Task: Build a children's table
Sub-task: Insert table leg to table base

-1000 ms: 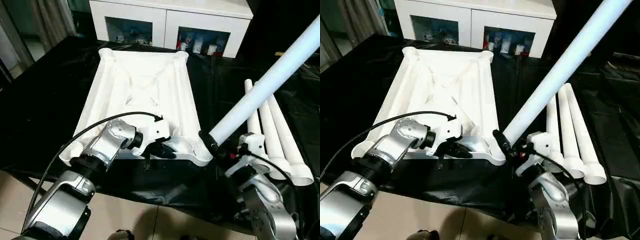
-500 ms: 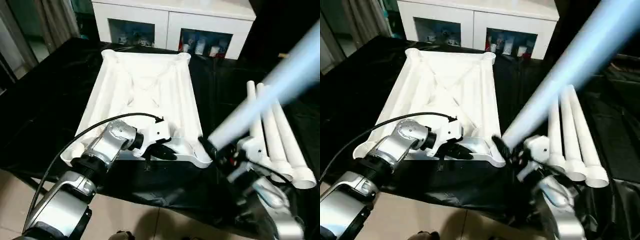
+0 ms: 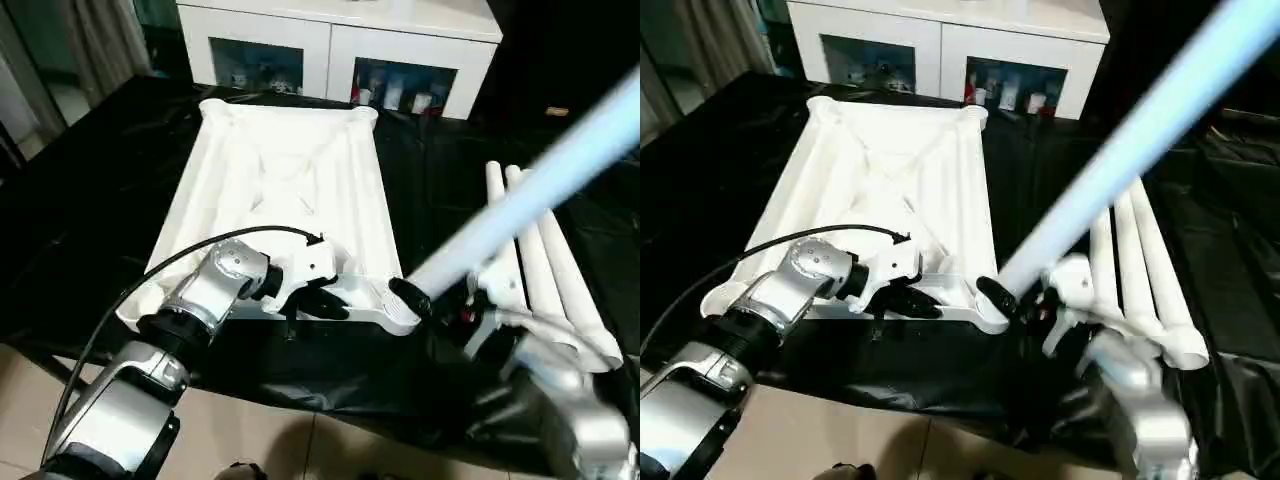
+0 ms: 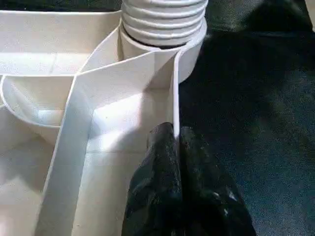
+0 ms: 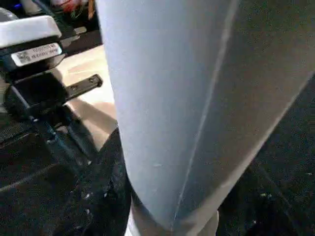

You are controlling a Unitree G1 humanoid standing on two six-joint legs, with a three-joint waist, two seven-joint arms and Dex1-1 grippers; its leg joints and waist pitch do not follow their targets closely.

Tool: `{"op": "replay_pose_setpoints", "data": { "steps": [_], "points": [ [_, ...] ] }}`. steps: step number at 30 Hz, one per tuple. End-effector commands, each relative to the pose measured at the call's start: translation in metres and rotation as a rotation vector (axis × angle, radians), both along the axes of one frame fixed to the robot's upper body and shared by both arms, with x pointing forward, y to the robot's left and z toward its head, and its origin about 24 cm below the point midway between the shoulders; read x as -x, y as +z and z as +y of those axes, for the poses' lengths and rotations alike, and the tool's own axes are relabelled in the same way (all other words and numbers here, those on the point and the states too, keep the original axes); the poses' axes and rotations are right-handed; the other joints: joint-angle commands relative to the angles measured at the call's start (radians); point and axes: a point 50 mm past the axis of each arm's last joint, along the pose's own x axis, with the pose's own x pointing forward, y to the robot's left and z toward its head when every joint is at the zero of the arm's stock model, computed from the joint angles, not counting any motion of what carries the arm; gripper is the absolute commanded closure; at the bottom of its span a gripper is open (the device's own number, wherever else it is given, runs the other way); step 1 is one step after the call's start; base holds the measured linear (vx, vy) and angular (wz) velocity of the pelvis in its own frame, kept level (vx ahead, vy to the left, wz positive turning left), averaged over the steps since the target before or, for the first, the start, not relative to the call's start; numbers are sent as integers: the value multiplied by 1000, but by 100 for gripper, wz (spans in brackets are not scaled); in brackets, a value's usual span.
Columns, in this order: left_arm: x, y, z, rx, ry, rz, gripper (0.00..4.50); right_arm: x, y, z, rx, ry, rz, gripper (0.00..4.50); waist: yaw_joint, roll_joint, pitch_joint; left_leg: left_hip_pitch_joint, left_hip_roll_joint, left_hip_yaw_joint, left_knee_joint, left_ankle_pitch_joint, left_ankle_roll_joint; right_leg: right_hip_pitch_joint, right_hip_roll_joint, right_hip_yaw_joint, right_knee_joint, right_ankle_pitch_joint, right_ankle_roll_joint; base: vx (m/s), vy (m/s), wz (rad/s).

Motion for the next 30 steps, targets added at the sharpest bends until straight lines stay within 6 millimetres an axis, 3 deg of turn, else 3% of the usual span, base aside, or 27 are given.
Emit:
{"op": "replay_pose_setpoints", "data": {
  "steps": [1,7,14,16,17,18,19,21,22,24,26,29,30],
  "points": [
    [-5,1,13,-55,32,-2,450,12,-26,-1,9,106,210,264,-1,-5,-40,25,73,-44,-83,-405,20,10,-86,55,-107,-585,-135,0,0,0],
    [-3,2,13,-68,-4,14,450,6,-22,-7,77,235,254,264,9,-7,-50,20,74,-31,-74,-283,48,23,-81,57,-77,-362,-212,0,0,0],
    [-3,2,9,-73,-16,-9,450,11,-24,-8,206,390,287,264,14,-12,-60,19,75,-28,-68,-223,68,33,-77,52,-61,-278,-237,0,0,0],
    [-3,3,6,-76,-28,-21,450,10,-24,-10,223,383,270,264,19,0,-62,21,76,-29,-67,-222,66,34,-77,53,-57,-243,-252,0,0,0],
    [-3,4,6,-77,-31,-24,450,9,-23,-11,222,376,262,264,18,-4,-63,23,77,-28,-67,-231,62,34,-75,52,-57,-230,-256,0,0,0],
    [-3,4,5,-78,-33,-27,450,7,-23,-12,216,362,254,264,18,-5,-63,23,77,-28,-68,-240,59,35,-75,52,-56,-224,-260,0,0,0],
    [-4,4,5,-77,-35,-31,450,4,-21,-13,197,334,247,264,20,4,-64,25,77,-29,-68,-248,55,35,-75,52,-56,-225,-263,0,0,0],
    [-4,5,4,-76,-36,-35,450,1,-18,-15,168,294,240,264,18,-2,-62,24,76,-29,-69,-276,48,36,-76,52,-60,-245,-263,0,0,0],
    [-4,5,4,-76,-37,-36,450,-1,-17,-16,153,274,235,264,20,9,-63,25,76,-30,-69,-286,42,36,-77,52,-60,-255,-262,0,0,0],
    [-5,5,5,-77,-34,-38,450,-4,-15,-23,72,169,213,264,19,8,-67,29,75,-30,-69,-314,29,36,-78,52,-66,-288,-256,0,0,0],
    [-5,5,5,-77,-33,-38,450,-4,-16,-24,62,152,210,264,17,4,-63,27,74,-33,-72,-339,23,36,-78,51,-72,-340,-240,0,0,0],
    [-5,4,7,-68,-16,-33,450,4,-21,-26,-11,79,207,264,18,7,-64,32,74,-36,-74,-371,13,32,-81,52,-84,-425,-210,0,0,0],
    [-7,5,8,-64,-3,-33,450,10,-26,-25,-30,48,203,264,19,10,-67,31,74,-36,-75,-362,11,32,-80,53,-82,-403,-210,0,0,0]
  ]
}}
